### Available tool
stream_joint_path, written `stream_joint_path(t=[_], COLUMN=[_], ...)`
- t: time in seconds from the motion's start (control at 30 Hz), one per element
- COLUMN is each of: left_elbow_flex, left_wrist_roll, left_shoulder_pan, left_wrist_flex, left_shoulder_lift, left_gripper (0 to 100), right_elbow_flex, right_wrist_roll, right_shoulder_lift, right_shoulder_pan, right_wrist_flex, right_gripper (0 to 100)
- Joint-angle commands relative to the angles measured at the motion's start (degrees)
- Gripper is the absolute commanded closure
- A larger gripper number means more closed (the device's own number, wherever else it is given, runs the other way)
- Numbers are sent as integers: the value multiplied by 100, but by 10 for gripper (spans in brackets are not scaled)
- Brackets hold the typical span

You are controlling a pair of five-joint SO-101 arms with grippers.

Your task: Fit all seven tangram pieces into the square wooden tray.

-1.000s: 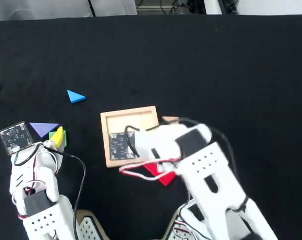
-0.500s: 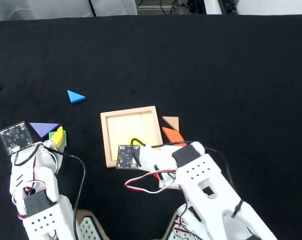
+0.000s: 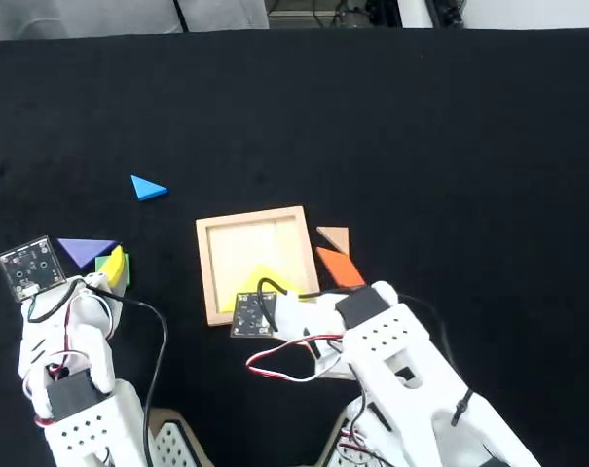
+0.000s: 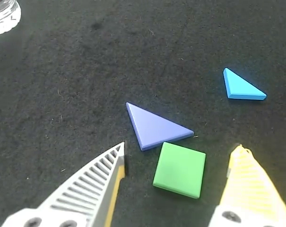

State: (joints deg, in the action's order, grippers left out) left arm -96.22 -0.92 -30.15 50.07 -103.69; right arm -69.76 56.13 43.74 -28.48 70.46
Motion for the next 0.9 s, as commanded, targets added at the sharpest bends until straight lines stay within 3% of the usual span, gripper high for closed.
stream_joint_path(t=[0.0, 0.33, 0.53, 0.87], left_elbow_flex=[-110, -110, -110, -110], left_wrist_roll=[0, 0, 0, 0], left_shoulder_pan=[84, 84, 84, 84], left_wrist_flex=[-105, -97, -88, -97], left_shoulder_lift=[-62, -62, -62, -62], left_gripper=[662, 662, 662, 662], right_elbow_flex=[22, 13, 409, 681], right_wrist_roll=[-44, 53, -352, -343], right_shoulder_lift=[145, 22, -1033, -2334], right_shoulder_pan=[88, -404, -422, -422], right_wrist_flex=[62, 158, -404, -1037], right_gripper=[573, 606, 606, 606])
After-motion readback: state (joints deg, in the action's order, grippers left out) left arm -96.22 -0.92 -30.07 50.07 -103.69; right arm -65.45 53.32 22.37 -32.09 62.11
